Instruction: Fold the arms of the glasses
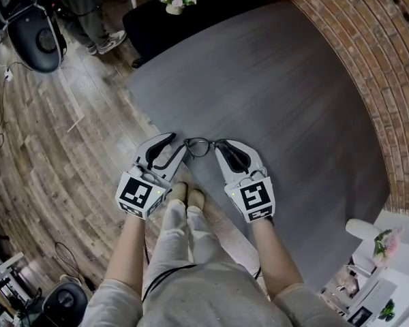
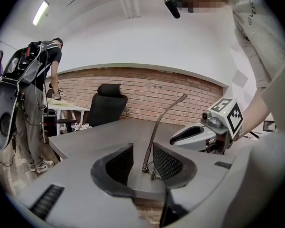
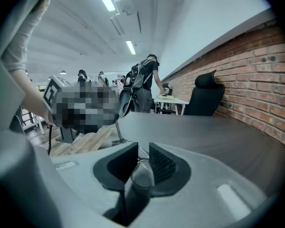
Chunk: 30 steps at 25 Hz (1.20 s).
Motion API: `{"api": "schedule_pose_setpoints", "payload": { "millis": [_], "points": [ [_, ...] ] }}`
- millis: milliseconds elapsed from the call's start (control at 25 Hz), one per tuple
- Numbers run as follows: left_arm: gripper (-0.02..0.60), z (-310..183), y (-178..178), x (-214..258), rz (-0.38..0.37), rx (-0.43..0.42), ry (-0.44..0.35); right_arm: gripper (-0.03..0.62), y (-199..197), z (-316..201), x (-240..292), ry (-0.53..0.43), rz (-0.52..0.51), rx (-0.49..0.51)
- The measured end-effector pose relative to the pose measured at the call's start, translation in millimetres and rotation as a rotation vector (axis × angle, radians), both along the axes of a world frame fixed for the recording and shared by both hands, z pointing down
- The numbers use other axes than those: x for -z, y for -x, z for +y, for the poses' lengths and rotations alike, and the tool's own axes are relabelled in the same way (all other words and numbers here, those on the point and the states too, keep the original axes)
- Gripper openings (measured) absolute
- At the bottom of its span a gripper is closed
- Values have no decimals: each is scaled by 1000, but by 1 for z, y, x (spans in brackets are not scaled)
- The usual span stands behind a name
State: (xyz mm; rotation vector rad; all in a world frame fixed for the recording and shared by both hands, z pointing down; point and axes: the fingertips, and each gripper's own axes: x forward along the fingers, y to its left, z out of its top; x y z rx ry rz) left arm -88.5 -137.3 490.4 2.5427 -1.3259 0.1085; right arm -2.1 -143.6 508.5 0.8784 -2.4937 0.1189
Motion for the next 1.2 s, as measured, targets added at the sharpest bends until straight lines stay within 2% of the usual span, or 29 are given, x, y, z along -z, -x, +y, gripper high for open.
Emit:
{"api": "schedule_pose_setpoints", "payload": {
  "millis": [360,600,880,1200],
  "points": [
    [126,4,-1,1,10,-24,-1,60,1,-3,-9,35,4,-27],
    [126,5,-6,4,9,-55,-8,60,0,-5,-5,25,-19,-29],
    [123,7,-15,14,-59,-90,-51,60,-5,-3,6,12,-59,-53],
    [107,12,-14,19,-86,-78,-63,61,-15,1,7,14,-69,-65]
  ]
}}
